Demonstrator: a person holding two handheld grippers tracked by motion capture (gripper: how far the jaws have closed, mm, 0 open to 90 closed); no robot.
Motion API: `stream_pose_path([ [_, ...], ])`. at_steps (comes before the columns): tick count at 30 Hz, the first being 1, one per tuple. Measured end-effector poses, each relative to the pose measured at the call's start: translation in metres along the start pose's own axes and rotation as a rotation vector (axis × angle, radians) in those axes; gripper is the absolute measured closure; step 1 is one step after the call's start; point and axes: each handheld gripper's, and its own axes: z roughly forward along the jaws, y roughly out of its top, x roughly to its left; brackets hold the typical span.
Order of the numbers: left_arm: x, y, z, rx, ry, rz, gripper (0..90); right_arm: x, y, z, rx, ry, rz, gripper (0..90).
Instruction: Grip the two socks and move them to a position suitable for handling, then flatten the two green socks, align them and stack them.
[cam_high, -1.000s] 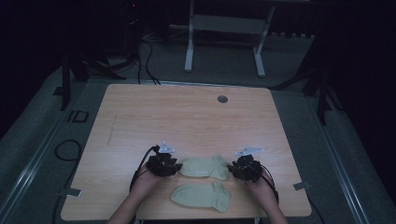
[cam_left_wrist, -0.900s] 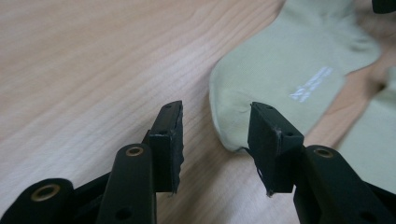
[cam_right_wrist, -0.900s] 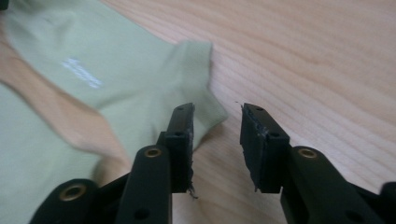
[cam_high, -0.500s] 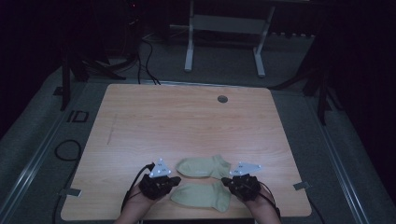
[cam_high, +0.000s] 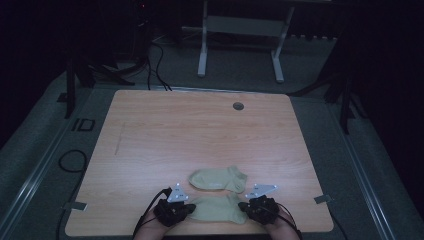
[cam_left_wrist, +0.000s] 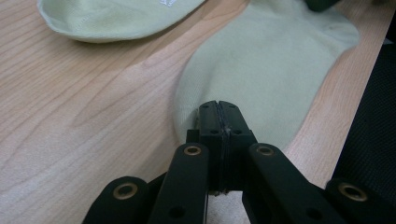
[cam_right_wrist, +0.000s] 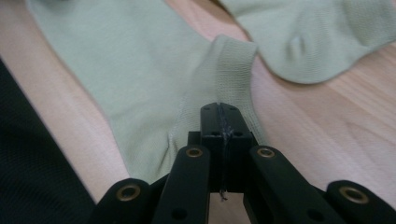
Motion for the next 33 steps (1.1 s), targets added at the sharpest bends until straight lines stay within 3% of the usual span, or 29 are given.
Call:
stream_pose_path([
  [5,-0.003,0.0,0.001,0.001,-0.013,0.004,88.7,-0.002,0.001,0.0,0.005,0.002,-0.002,88.1],
  [10,-0.004,0.004,-0.012,-0.046,0.003,-0.006,63.8,-0.003,0.005,-0.013,-0.046,-0.02,-0.001,74.9],
  [16,0.003,0.0,-0.016,-0.043,0.031,-0.044,55.0,-0.011,0.009,-0.014,-0.044,-0.031,0.012,63.7],
  [22,0.007,-0.007,-0.011,-0.018,0.042,-0.07,54.8,-0.011,0.004,-0.004,-0.008,-0.035,0.002,63.0],
  [27,0.007,-0.006,-0.01,-0.009,0.055,-0.055,58.8,-0.01,0.002,-0.001,0.01,-0.052,-0.013,68.7],
  [29,0.006,-0.007,-0.009,-0.006,0.053,-0.041,67.9,-0.009,0.001,-0.001,0.011,-0.054,-0.018,74.5],
  [31,0.004,-0.007,-0.009,-0.003,0.054,-0.033,70.6,-0.008,0.001,-0.001,0.009,-0.052,-0.02,76.4],
  [32,0.003,-0.007,-0.009,0.001,0.063,-0.021,78.2,-0.007,0.001,-0.001,0.007,-0.05,-0.031,80.6],
  [33,0.002,-0.007,-0.008,0.002,0.06,-0.016,78.2,-0.007,0.001,-0.001,0.007,-0.05,-0.031,80.6],
])
